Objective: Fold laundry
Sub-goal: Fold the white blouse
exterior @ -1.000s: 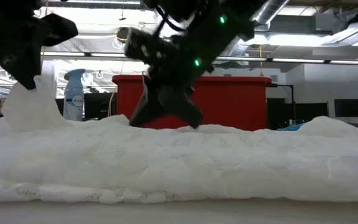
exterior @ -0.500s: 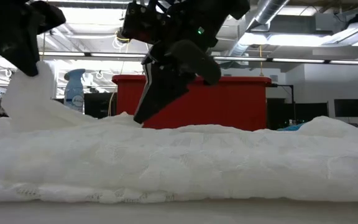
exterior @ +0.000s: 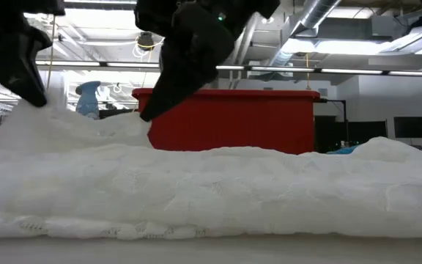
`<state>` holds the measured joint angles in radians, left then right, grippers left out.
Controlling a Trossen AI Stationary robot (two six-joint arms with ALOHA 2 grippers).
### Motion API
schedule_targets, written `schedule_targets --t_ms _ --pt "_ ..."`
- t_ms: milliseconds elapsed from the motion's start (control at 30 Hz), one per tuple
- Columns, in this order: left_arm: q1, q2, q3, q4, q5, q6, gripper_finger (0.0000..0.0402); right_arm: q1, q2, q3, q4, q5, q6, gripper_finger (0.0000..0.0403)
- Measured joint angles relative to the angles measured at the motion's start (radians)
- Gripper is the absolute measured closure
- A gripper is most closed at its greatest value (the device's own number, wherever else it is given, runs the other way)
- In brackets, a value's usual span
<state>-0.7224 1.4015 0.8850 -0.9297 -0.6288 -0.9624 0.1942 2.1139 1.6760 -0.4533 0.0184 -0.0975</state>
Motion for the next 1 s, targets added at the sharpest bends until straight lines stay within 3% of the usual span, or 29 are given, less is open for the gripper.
schedule_targets --t_ms 233,367,567,1000 --pt "0.042 -0.062 -0.076 -0.003 -0.010 -0.047 0.0401 -0.059 0.001 -0.001 -0.005 -0.073 0.057 0.0387" --pt "0.068 -0.098 -0.077 -0.011 -0.058 -0.028 0.0401 -0.079 -0.006 -0.001 -0.001 -0.175 0.065 0.0387" --pt "0.117 -0.120 -0.082 -0.055 -0.091 -0.016 0.0401 -0.091 -0.008 -0.001 0.001 -0.179 0.099 0.0387" --pt "0.164 -0.119 -0.188 0.023 -0.032 -0.039 0.0401 -0.173 -0.007 -0.002 0.028 -0.239 0.288 0.0387"
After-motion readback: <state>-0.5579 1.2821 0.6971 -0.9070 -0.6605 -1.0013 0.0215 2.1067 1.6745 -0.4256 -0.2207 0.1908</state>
